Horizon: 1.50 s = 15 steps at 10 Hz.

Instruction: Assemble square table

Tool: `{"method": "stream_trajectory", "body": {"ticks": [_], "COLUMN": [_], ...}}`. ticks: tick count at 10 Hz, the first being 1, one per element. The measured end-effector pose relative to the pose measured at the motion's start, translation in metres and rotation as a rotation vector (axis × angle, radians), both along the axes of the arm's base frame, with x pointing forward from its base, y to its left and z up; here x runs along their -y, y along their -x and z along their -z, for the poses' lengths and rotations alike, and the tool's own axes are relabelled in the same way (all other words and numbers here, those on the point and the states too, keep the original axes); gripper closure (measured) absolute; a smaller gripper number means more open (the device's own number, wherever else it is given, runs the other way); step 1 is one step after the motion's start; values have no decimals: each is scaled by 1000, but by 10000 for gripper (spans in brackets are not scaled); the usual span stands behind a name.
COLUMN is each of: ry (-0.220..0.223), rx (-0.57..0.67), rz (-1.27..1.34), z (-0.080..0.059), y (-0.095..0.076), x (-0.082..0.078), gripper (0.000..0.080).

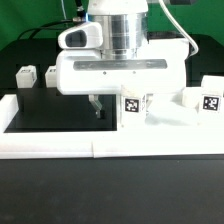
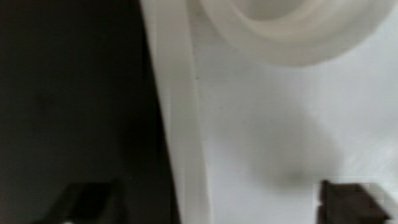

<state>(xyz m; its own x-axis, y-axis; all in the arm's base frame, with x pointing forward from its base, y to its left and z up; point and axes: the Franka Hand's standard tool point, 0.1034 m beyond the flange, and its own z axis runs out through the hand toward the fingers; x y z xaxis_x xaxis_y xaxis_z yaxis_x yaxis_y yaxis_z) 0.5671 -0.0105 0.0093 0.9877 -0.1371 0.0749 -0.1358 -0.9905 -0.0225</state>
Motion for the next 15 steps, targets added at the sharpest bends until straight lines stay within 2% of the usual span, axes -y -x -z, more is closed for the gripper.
{"method": "stream_trajectory", "body": {"ticks": [1,2,3,12,13,15], "ry": [0,0,3,10,14,15], "rx": [0,0,0,-4,-1,-17], "rz": [0,0,3,-15,-69,-158], "z": [0,0,0,1,-2,-2], "y": [0,0,1,2,5,23], "x": [0,0,3,4,10,32], "gripper": [426,561,729,742,742,743]}}
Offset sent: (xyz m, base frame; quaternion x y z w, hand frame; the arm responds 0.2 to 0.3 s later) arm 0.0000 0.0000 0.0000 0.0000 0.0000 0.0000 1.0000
